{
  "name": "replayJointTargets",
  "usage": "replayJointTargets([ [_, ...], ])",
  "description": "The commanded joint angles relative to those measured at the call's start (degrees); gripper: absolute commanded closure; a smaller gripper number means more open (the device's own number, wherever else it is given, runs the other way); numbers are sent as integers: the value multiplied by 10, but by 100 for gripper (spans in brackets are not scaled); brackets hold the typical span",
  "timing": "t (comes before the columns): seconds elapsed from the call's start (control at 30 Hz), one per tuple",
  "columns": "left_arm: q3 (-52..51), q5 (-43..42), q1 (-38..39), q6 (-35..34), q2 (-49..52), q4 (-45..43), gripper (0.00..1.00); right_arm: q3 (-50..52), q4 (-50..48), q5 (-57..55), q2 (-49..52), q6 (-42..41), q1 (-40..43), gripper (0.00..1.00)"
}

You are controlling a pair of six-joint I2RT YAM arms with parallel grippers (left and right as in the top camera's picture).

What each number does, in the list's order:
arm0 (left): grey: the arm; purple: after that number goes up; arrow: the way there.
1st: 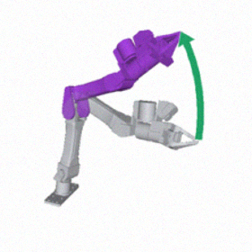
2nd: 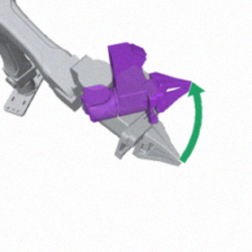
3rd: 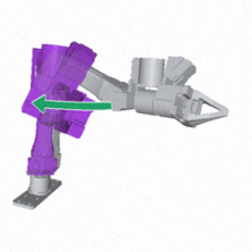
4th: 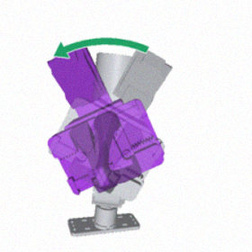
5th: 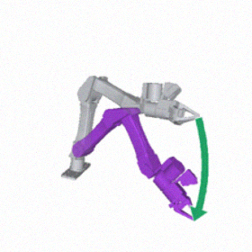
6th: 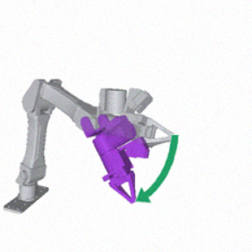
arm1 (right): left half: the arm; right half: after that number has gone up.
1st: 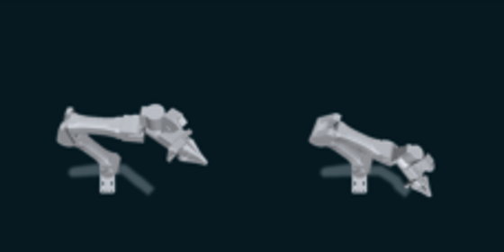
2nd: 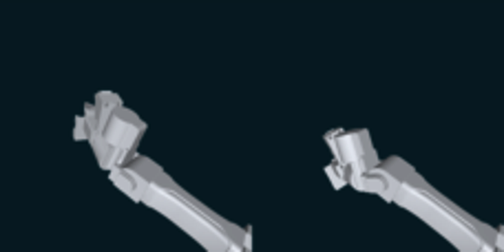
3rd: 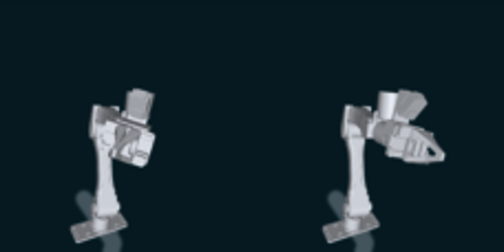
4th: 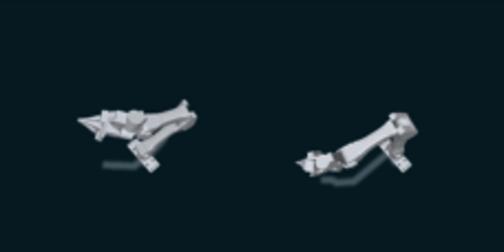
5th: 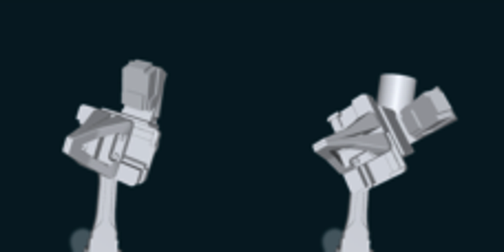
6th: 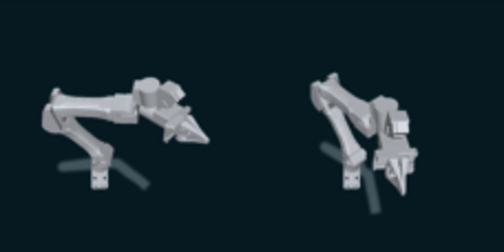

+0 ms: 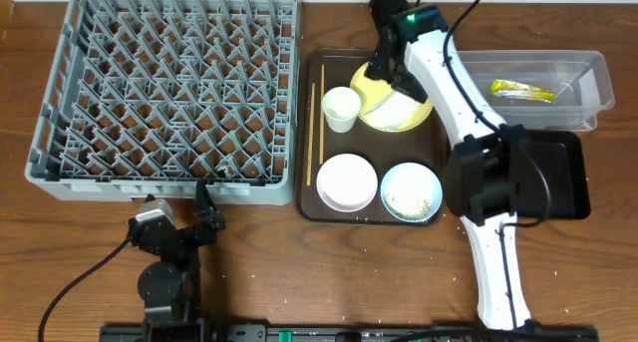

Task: Sort waste into correct bins and load items into the dishwasher
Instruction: 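Carry the wrapper right and drop it into the clear plastic bin, then grasp the white tissue on the yellow plate with the right gripper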

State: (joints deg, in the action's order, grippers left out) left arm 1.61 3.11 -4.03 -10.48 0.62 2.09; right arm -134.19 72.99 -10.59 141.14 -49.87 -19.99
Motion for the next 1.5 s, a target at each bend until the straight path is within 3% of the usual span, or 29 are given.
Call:
replayJointTargets([
  [0.0,-14,5,-2,7,-3,17,7,-7,2,-9,24,-3,5,12],
  [0.37,-14,5,-2,7,-3,17,7,1,-2,-16,75,9,6,13],
  [0.6,-14,5,-2,7,-3,17,7,1,-4,-15,100,19,9,30],
  [0.7,-14,5,-2,7,-3,17,7,1,-6,-13,104,20,10,46],
  [0.77,-14,5,-2,7,-3,17,7,1,-6,-13,104,20,9,65],
  [0.83,-14,5,-2,7,-3,17,7,1,-7,-13,104,20,10,96],
  [0.87,-14,5,-2,7,-3,17,7,1,-7,-13,104,20,10,99],
  [1.1,-14,5,-2,7,-3,17,7,-21,-10,7,65,89,12,99],
  [1.47,-14,5,-2,7,-3,17,7,-50,-12,31,-148,107,60,99],
])
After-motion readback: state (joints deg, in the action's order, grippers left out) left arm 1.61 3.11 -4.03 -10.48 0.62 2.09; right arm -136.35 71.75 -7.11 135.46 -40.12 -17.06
